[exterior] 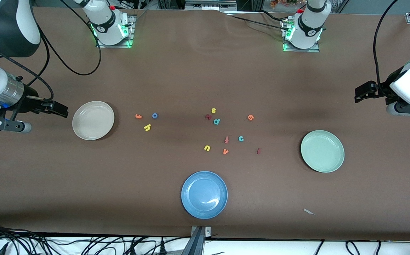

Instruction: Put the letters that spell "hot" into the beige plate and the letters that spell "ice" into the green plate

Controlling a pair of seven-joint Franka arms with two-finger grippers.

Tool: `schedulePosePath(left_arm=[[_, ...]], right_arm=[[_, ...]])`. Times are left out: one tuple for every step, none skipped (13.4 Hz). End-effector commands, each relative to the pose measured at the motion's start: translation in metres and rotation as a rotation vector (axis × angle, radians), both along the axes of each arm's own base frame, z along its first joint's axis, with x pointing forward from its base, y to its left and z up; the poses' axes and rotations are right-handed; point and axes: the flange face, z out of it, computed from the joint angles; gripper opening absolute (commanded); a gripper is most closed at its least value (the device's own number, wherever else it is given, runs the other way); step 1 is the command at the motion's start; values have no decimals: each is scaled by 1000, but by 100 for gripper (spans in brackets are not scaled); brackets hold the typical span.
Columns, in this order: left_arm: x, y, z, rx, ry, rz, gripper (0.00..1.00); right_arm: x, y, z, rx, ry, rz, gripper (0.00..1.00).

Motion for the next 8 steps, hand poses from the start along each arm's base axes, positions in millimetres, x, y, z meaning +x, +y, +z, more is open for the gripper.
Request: schedulePosePath(left_arm=[[-2,1,1,27,-5,-11,100],[-2,1,1,27,-5,-11,100],[-2,1,1,27,-5,-11,100],[-2,1,1,27,-5,-11,100],[-2,1,1,27,-5,-11,100],[-2,1,1,26,-5,-10,100],[-2,1,1,27,-5,-11,100],[-2,1,1,26,-5,-10,100]], right_arm=[[-3,0,3,-13,2,-4,100],[-3,0,4,-13,-1,-6,100],[-3,0,4,-13,-1,-4,99],[-3,0,4,-13,-1,-4,100],[-3,0,5,-12,-4,7,100],[-2,0,4,-11,-2,5,100],[-2,0,4,-11,-2,3,100],[-2,0,4,-9,-2,-1,100]])
